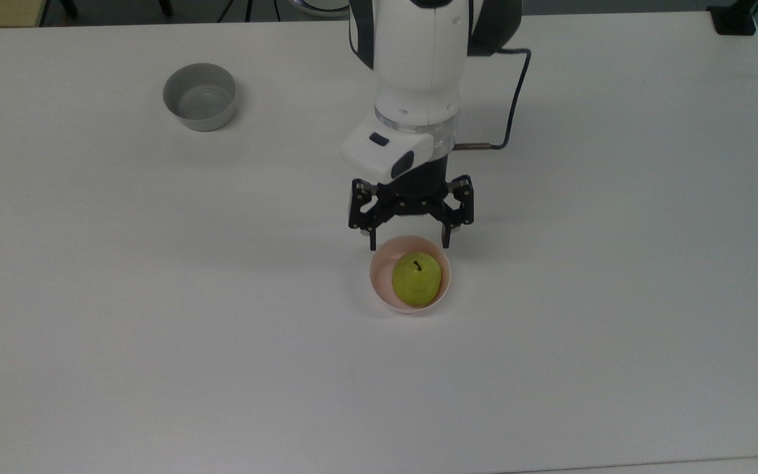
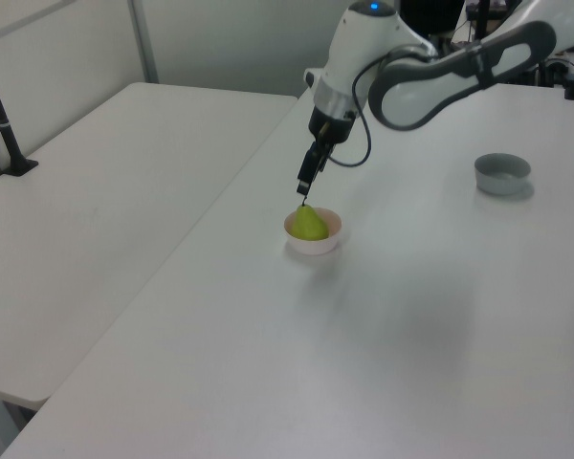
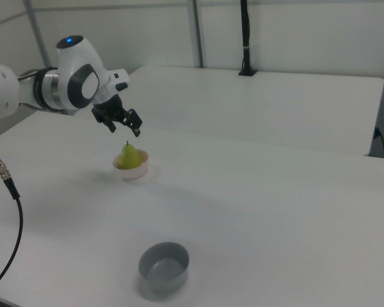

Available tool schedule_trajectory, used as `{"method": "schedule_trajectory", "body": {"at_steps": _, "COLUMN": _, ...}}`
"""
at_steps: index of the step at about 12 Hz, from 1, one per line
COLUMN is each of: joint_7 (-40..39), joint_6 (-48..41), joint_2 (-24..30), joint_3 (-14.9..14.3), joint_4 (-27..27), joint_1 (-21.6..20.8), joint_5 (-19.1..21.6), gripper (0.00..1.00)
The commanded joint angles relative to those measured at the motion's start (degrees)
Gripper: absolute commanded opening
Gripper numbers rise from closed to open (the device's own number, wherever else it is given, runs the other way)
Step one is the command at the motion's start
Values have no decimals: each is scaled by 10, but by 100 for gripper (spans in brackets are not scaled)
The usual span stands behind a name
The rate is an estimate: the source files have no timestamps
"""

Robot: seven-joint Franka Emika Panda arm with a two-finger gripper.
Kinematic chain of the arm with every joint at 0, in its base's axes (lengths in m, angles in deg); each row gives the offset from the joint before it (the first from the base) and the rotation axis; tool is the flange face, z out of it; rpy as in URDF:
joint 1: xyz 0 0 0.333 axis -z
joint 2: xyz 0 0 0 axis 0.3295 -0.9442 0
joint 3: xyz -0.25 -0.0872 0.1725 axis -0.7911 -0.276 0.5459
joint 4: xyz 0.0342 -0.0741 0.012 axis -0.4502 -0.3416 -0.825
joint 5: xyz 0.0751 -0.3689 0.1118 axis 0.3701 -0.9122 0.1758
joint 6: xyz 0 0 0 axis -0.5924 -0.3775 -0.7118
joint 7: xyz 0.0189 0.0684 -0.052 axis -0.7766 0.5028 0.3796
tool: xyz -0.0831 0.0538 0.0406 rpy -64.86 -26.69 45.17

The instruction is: Place the pear in the bowl

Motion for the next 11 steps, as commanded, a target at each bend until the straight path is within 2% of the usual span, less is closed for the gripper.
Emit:
{"method": "schedule_trajectory", "body": {"at_steps": 1, "joint_7": 16, "joint_6": -103, "joint_2": 66, "joint_3": 0, "joint_4": -8, "joint_1": 17, "joint_5": -12, "gripper": 100}}
{"method": "schedule_trajectory", "body": {"at_steps": 7, "joint_7": 14, "joint_6": -328, "joint_2": 182, "joint_3": 0, "joint_4": -9, "joint_1": 78, "joint_5": -11, "gripper": 100}}
{"method": "schedule_trajectory", "body": {"at_steps": 9, "joint_7": 17, "joint_6": -383, "joint_2": 211, "joint_3": 1, "joint_4": -12, "joint_1": 90, "joint_5": -8, "gripper": 100}}
{"method": "schedule_trajectory", "body": {"at_steps": 11, "joint_7": 11, "joint_6": -409, "joint_2": 241, "joint_3": 2, "joint_4": -25, "joint_1": 122, "joint_5": 6, "gripper": 100}}
